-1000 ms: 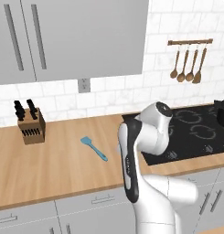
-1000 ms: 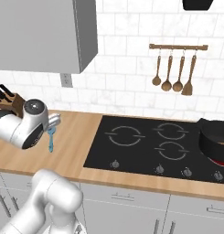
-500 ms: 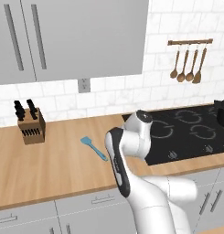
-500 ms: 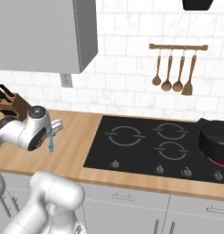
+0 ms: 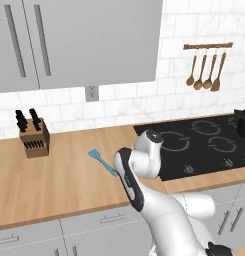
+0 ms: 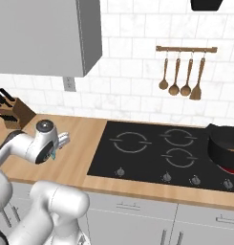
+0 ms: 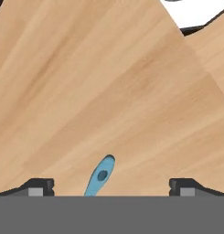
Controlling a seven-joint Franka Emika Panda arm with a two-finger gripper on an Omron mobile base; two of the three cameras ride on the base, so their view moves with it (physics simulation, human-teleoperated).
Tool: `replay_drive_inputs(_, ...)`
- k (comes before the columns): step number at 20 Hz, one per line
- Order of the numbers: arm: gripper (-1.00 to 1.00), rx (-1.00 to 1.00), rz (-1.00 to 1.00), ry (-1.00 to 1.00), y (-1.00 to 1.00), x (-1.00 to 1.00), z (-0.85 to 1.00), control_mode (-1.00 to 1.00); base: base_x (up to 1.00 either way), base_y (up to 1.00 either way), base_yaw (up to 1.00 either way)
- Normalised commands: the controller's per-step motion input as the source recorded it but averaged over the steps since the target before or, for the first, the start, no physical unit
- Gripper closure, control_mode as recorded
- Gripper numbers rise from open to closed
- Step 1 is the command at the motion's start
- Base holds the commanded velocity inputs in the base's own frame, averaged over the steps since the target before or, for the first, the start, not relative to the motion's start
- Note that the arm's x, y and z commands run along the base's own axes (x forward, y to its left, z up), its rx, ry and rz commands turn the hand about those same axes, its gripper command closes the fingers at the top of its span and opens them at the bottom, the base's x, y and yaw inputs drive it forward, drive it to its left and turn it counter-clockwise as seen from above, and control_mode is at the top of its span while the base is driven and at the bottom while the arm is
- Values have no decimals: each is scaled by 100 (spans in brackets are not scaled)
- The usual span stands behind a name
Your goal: Put the eggplant and sweet potato in the pot. Retrieve the spatula and lightly stir the vegetables in the pot.
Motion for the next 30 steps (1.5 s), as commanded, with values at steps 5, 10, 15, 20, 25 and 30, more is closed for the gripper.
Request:
replay_drive_inputs(5,-100,8,-32,6,53,0,-9,-100,0,0,0)
replay_drive_inputs(10,-100,6,-35,6,69,2,-1,-100,0,0,0)
replay_drive_inputs(15,-100,4,-36,12,65,10,-14,-100,0,0,0)
replay_drive_inputs(20,-100,5,-35,12,68,17,-3,-100,0,0,0)
replay_drive_inputs(25,-100,6,-34,11,67,25,0,-100,0,0,0)
replay_drive_inputs(30,-100,4,-31,5,59,36,0,-100,0,0,0)
